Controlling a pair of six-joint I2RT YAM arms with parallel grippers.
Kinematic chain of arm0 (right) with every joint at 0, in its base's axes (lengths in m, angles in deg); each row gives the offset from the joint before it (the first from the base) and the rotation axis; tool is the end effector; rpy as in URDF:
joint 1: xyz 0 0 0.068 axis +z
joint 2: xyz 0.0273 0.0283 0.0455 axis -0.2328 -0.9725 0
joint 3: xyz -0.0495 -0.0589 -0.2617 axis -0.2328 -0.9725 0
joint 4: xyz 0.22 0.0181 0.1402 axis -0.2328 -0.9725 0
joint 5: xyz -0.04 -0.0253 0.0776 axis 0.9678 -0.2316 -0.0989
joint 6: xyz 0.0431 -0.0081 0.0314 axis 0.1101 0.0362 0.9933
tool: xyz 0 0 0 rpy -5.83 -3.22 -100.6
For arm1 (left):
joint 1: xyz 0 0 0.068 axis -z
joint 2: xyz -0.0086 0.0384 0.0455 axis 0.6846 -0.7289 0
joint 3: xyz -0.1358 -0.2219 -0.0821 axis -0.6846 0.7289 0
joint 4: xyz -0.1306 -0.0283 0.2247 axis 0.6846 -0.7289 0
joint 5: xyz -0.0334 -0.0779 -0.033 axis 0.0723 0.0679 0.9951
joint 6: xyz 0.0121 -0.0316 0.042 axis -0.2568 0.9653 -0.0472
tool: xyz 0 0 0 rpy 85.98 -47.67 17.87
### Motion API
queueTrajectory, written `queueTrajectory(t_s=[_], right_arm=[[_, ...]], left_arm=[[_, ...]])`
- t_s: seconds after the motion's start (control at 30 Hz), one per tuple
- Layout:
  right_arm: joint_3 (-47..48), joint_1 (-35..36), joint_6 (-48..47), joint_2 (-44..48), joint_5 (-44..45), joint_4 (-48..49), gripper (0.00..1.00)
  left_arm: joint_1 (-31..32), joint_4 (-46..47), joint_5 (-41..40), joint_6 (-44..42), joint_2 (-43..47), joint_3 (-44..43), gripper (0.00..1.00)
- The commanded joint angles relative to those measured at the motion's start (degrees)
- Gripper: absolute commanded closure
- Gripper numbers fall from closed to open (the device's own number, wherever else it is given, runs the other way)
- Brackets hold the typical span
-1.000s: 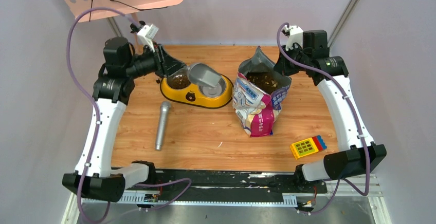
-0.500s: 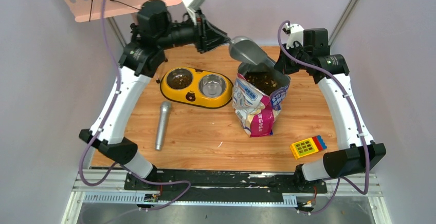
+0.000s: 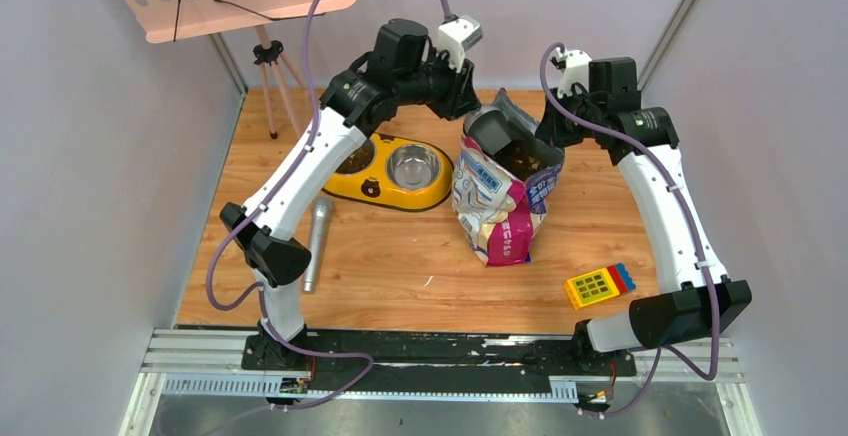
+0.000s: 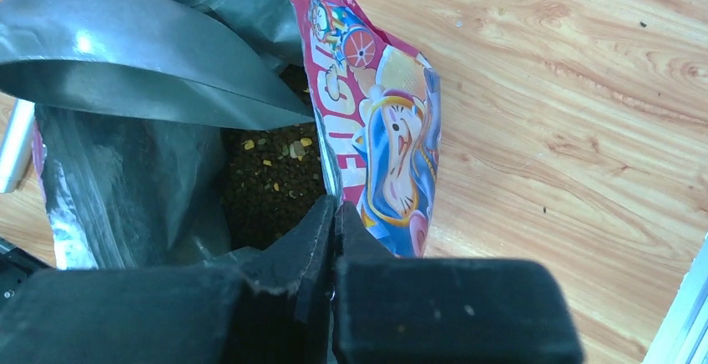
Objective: Serve the pet food
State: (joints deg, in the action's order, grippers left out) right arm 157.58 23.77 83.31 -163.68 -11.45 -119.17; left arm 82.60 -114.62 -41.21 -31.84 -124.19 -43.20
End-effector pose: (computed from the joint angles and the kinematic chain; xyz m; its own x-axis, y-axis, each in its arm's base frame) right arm 0.2786 0.0600 0.4204 -0.6165 -0.1834 -0.7657 -0.4103 0.9048 0.1136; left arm 0.2990 -0.2617 0.4765 -0.3592 0.1806 -0.9156 0.8153 0.5382 -0.2137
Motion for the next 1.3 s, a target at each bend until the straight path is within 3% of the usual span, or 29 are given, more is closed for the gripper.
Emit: queueTrajectory(t_s=[0.0, 0.27, 0.43, 0.6, 1.0, 1.27], right_arm=[[1.29, -0.12, 1.18, -0.01, 2.89, -1.17, 1.00], [12.00, -0.12, 6.46, -2.62, -0.15, 0.43, 1.00], [14.07, 0.28, 8.33, -3.64, -3.17, 1.06, 1.00], [13.16, 0.26, 10.29, -3.50, -5.11, 1.19, 1.00], [8.88, 0.30, 10.76, -2.07, -4.99, 1.64, 1.00], [4.17, 0.21, 10.17, -0.49, -3.96, 1.76, 1.00]], left_arm=[[3.18, -0.87, -6.26, -2.72, -1.81, -4.61, 1.00], [6.00, -1.18, -21.19, 5.72, -7.08, -5.27, 1.00], [8.01, -2.30, -29.23, 8.38, -9.49, -7.21, 1.00], [8.33, -3.18, -34.41, 11.68, -10.81, -3.57, 1.00], [10.20, -3.43, -30.35, 11.04, -13.12, 5.74, 1.00], [9.91, 0.65, -15.08, 15.84, -14.88, 4.96, 1.00]])
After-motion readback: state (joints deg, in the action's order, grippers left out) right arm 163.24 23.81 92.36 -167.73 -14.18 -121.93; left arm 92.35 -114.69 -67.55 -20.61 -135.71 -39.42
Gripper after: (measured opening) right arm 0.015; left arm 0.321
